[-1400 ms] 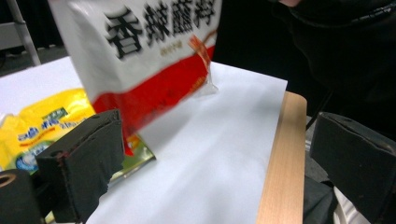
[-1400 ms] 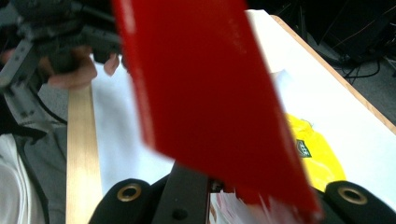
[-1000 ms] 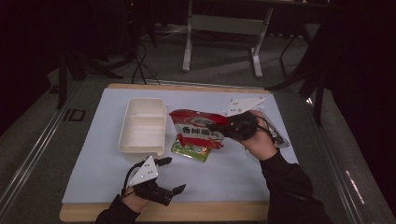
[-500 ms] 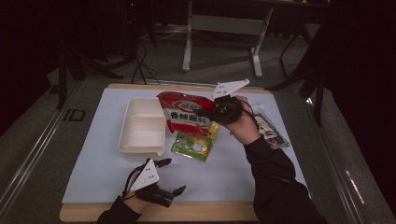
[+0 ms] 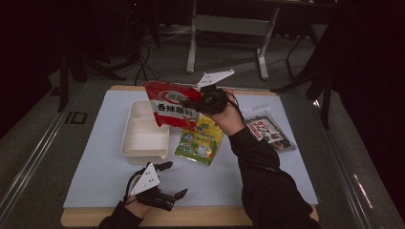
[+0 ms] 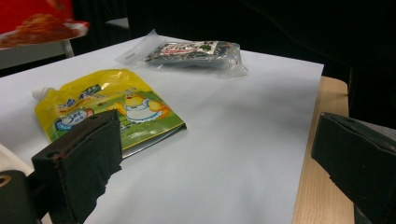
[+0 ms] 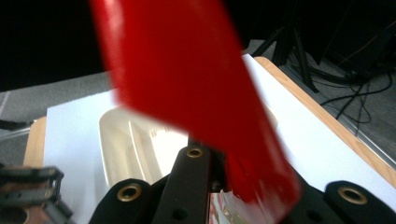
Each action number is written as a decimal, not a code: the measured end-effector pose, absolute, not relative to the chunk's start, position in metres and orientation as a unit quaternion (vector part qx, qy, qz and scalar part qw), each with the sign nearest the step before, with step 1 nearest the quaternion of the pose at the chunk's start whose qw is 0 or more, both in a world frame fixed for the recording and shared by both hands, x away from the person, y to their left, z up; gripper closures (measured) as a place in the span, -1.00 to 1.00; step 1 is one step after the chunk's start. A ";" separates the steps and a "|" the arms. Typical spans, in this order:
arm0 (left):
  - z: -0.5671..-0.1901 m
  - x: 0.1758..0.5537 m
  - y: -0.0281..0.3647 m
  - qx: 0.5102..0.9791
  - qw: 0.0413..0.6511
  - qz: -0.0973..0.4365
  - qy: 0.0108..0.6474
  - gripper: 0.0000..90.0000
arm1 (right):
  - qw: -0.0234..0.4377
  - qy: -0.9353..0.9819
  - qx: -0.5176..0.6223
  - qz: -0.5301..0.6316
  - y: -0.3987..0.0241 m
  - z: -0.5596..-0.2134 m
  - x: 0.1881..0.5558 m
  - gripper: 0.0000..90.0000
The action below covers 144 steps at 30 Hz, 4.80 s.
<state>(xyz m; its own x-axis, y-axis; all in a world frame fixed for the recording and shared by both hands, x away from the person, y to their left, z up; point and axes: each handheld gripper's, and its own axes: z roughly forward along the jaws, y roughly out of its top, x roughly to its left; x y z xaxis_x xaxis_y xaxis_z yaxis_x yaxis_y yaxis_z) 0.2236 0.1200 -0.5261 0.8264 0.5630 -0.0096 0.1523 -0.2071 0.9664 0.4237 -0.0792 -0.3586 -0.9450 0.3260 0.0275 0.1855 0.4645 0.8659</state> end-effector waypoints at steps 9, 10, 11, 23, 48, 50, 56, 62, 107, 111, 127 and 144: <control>-0.526 0.221 0.121 0.758 0.584 0.175 0.233 -0.93 | 0.072 0.848 0.159 0.501 -0.054 -0.369 0.445 1.00; -0.526 0.221 0.121 0.759 0.583 0.175 0.232 -0.93 | 0.074 0.850 0.156 0.498 -0.047 -0.372 0.451 1.00; -0.527 0.221 0.122 0.760 0.583 0.174 0.231 -0.93 | 0.072 0.851 0.157 0.497 -0.045 -0.373 0.454 1.00; -0.527 0.217 0.123 0.758 0.582 0.174 0.236 -0.93 | 0.067 0.852 0.157 0.495 -0.014 -0.392 0.480 1.00; -0.527 0.212 0.125 0.763 0.576 0.178 0.232 -0.93 | 0.058 0.855 0.166 0.487 0.029 -0.419 0.499 1.00; -0.527 0.212 0.125 0.764 0.576 0.178 0.232 -0.93 | 0.051 0.852 0.173 0.491 0.029 -0.422 0.500 1.00; -0.528 0.212 0.125 0.764 0.575 0.178 0.232 -0.93 | 0.056 0.853 0.176 0.488 0.031 -0.424 0.499 1.00; -0.528 0.212 0.124 0.765 0.575 0.176 0.232 -0.93 | 0.047 0.847 0.194 0.493 0.027 -0.427 0.502 1.00; -0.530 0.213 0.117 0.774 0.570 0.168 0.219 -0.93 | 0.114 0.849 0.247 0.453 -0.125 -0.437 0.459 0.28; -0.530 0.213 0.116 0.775 0.569 0.170 0.216 -0.93 | 0.134 0.846 0.262 0.444 -0.156 -0.435 0.456 0.29; -0.532 0.215 0.114 0.777 0.567 0.166 0.218 -0.93 | 0.204 0.813 0.332 0.432 -0.271 -0.434 0.455 0.52; -0.535 0.217 0.114 0.779 0.561 0.165 0.226 -0.93 | 0.223 0.788 0.435 0.374 -0.367 -0.480 0.472 0.96</control>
<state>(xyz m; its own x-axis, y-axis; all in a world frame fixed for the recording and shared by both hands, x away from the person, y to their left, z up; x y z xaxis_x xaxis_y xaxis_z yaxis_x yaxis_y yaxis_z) 0.2170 0.1143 -0.5347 0.8434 0.5373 0.0028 0.1676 -0.2680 0.9487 0.4724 -0.3674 -0.4802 -0.5219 0.8526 -0.0261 0.5191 0.3417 0.7834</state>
